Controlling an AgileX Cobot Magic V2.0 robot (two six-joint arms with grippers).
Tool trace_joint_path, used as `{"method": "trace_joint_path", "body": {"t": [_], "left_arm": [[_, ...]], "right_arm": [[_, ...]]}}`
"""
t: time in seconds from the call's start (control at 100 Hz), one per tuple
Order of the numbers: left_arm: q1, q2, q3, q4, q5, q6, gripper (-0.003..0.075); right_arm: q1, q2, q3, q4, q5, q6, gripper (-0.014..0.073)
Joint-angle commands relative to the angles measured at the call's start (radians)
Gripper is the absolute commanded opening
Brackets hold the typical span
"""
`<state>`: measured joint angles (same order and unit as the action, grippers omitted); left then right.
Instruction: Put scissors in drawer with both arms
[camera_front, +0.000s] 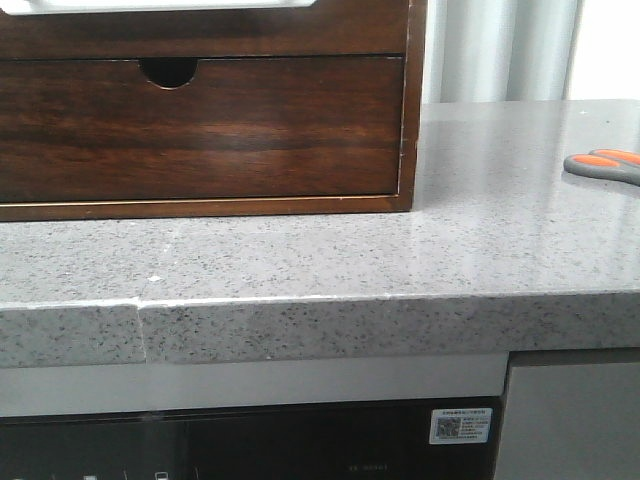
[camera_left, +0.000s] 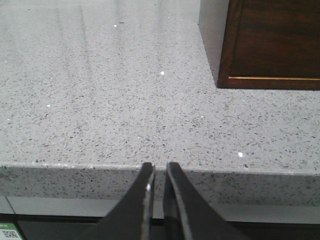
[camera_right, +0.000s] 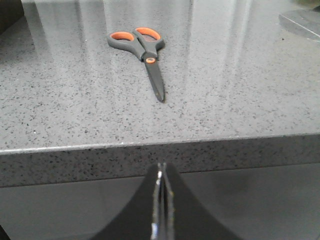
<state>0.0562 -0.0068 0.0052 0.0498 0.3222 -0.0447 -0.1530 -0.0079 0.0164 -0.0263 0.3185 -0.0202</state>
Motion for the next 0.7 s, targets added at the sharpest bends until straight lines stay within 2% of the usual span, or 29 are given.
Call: {"method": "trace_joint_path", "body": {"t": [0.0, 0.49, 0.69], "left_arm": [[-0.008, -0.033, 0.015, -0.002, -0.06, -0.011, 0.0003], [-0.008, -0.033, 0.015, 0.001, -0.065, -0.011, 0.0003], [-0.008, -0.033, 0.015, 0.217, -0.133, -0.009, 0.0003]], "right_arm": [[-0.003, -0.021, 0.013, 0.003, -0.024, -0.007, -0.0106], [-0.003, -0.021, 0.013, 0.003, -0.024, -0.007, -0.0106], [-0.003, -0.021, 0.013, 0.003, -0.024, -0.007, -0.0106]]}}
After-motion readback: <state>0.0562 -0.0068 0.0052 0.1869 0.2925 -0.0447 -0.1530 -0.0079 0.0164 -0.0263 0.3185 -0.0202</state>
